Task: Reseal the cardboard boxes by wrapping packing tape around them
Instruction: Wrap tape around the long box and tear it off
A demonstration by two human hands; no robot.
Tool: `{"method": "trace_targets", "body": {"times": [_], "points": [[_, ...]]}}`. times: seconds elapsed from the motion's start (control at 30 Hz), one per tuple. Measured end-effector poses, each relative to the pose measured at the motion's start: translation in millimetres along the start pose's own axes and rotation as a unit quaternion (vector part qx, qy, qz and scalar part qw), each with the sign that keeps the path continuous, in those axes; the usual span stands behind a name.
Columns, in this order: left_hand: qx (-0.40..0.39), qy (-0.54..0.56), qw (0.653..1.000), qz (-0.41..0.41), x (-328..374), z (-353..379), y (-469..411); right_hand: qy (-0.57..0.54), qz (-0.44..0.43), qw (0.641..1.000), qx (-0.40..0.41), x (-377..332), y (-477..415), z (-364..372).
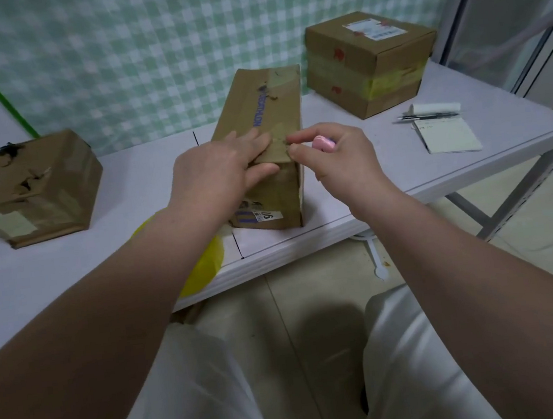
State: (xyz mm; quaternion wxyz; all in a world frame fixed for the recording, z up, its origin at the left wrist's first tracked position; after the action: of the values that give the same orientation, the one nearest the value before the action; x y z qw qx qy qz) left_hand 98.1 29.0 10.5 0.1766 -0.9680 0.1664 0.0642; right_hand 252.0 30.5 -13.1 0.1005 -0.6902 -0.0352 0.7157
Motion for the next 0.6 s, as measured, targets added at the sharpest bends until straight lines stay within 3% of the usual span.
{"method": "trace_targets", "body": {"times": [0.13,0.3,0.5,0.6], "points": [[0.042,0.086,0.994,0.049,-16,-2,3,-0.007,0.003,1.000,0.002,1,0,-1],[-0.002,0.132,0.990,0.040,-27,-6,4,-0.017,0.013,1.000,0.003,2,0,0],[0.066,-0.038,0.994,-0.074,-5,-10,3,-0.025,0.018,1.000,0.002,2,1,-1],[0.126,-0.068,0.988,-0.065,6,-7,0,-0.031,0.019,0.999,0.002,3,1,-1]]}}
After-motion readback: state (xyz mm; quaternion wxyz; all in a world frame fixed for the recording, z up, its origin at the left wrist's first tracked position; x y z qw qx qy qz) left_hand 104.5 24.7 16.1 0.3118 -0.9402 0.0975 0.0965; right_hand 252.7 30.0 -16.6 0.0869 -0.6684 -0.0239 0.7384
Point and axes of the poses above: each hand's wrist, its own y-axis away from the middle knuckle, its own z-axis out of the palm, x = y × z, the point moved 6 cm from there along -y, towards the middle knuckle, and after that the axes turned 15 degrees about -y, right-handed, at the moved point
